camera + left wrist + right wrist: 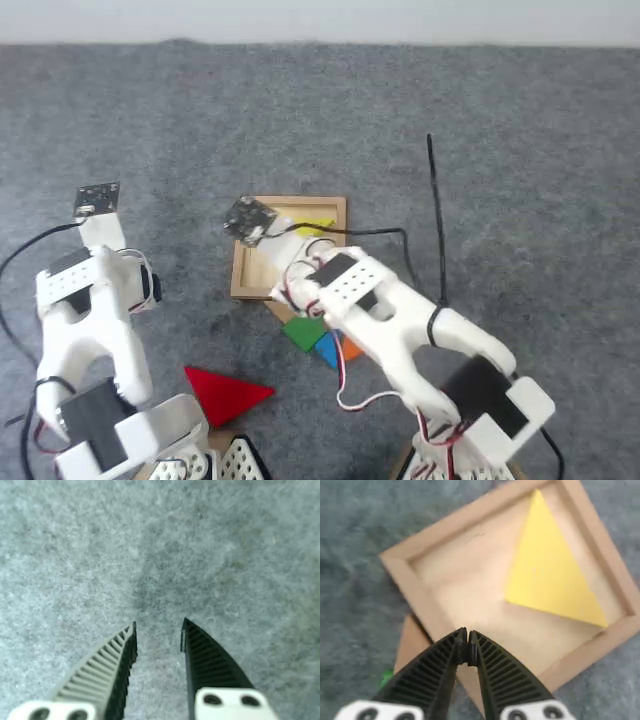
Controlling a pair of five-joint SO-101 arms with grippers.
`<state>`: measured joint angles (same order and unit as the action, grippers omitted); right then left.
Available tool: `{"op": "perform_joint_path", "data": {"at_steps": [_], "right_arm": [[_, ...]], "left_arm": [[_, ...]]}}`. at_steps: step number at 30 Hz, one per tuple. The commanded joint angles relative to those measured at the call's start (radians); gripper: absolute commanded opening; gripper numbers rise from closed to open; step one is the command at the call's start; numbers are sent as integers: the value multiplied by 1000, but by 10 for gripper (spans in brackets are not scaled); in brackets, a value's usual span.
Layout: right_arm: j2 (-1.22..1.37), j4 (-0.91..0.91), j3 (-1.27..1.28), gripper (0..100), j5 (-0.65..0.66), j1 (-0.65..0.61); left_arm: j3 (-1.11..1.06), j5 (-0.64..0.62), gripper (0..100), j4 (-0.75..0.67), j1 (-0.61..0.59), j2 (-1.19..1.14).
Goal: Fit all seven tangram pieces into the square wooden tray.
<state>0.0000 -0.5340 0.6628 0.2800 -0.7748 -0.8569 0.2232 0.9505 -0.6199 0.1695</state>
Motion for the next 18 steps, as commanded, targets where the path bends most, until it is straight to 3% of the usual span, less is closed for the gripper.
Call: {"op": "perform_joint_path", "data": {"at_steps": [1, 18], "right_arm": [[22, 116, -9, 7, 9, 48], [125, 186, -123, 7, 17, 74]], "left_arm": [[-1, 14, 152, -15, -8, 51], [-2, 14, 152, -18, -9, 51]]}}
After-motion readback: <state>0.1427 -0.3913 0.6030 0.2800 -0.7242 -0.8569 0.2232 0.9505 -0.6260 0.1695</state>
